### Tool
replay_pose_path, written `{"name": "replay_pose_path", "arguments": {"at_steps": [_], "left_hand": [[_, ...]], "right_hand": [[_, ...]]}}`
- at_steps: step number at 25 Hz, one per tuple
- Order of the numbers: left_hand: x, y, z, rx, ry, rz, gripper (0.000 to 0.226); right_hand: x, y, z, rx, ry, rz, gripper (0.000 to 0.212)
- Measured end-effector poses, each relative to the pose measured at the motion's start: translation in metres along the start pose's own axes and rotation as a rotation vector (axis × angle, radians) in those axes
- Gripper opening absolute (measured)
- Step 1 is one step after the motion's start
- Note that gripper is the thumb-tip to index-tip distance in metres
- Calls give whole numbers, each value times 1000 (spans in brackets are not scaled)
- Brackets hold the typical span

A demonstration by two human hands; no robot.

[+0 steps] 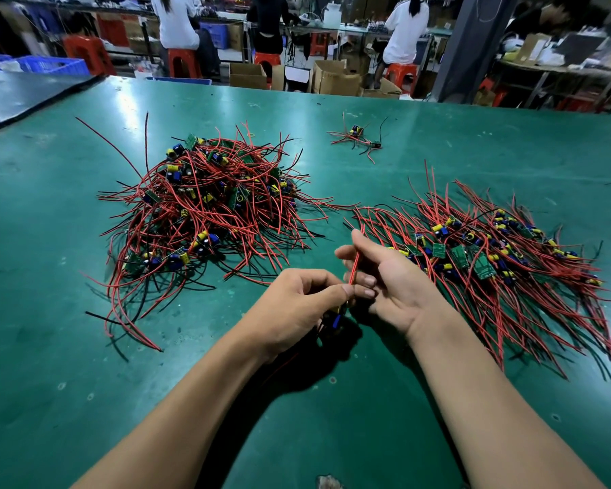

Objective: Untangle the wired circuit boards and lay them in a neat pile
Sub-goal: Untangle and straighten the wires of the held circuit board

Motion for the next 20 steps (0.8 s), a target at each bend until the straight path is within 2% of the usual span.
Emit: {"name": "replay_pose_path", "arguments": {"at_steps": [3, 9, 12, 15, 17, 20], "left_hand": [[-3, 1, -1, -11, -36, 2, 20], [0, -3, -2, -11, -57, 10, 20], [2, -7, 0, 2, 20, 6, 23], [5, -7, 2, 10, 126, -91, 26], [8, -7, 4, 4, 163, -131, 29], [9, -9, 5, 32, 110, -129, 26]], "right_hand": [[2, -4, 3, -14, 5, 142, 52], [2, -2, 5, -28, -18, 311, 40], [2, 0, 4, 27, -6, 134, 41], [-5, 14, -3, 3, -146, -198, 39], [-8, 21, -5, -2, -216, -297, 30], [-2, 12, 4, 99, -87, -315, 36]]}}
Point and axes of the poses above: each hand's wrist, its own z-axis towards the middle knuckle, its own x-axis out of the back of the hand, y = z × x, the point moved 5 cm from there along z, towards the middle knuckle, and after that the axes turned 13 degrees about z, right-handed, at the moved point
